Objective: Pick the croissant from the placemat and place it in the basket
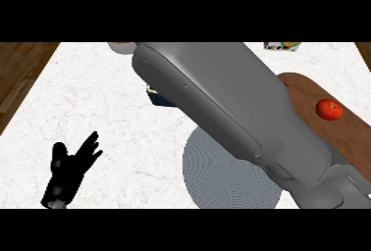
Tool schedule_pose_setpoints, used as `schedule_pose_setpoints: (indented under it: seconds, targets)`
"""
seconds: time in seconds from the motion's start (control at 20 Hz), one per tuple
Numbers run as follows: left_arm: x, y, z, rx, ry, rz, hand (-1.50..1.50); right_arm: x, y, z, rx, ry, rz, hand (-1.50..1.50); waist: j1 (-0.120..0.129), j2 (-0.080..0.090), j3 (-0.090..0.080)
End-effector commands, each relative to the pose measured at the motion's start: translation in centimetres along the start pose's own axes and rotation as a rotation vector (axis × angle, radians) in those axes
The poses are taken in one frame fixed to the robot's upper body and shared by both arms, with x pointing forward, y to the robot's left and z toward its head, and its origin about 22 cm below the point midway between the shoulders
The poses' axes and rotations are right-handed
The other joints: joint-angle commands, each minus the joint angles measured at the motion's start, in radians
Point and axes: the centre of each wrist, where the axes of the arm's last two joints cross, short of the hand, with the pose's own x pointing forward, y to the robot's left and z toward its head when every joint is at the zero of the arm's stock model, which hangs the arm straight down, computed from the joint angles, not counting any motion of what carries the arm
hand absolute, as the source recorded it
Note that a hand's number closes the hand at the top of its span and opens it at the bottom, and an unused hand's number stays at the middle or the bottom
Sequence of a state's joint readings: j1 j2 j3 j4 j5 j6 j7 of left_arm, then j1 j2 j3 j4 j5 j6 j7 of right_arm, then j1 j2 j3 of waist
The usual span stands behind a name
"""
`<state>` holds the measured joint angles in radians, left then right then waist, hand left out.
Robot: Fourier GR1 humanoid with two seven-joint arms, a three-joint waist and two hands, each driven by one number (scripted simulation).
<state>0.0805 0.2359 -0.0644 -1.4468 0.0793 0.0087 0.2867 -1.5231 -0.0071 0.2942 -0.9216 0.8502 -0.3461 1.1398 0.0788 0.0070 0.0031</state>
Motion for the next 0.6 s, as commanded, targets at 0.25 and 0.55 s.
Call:
schedule_pose_setpoints:
  seconds: [0.25,0.55]
  targets:
    - [-1.0,-0.6,0.2,0.002,0.032,0.012,0.0,-3.1,3.1,-3.1,0.001,0.203,-0.092,1.5,-0.016,0.008,-0.006]
    - [-0.6,1.2,-0.1,0.01,0.054,0.02,0.0,-6.1,4.2,-4.1,-0.002,0.268,-0.264,1.5,-0.02,0.008,-0.005]
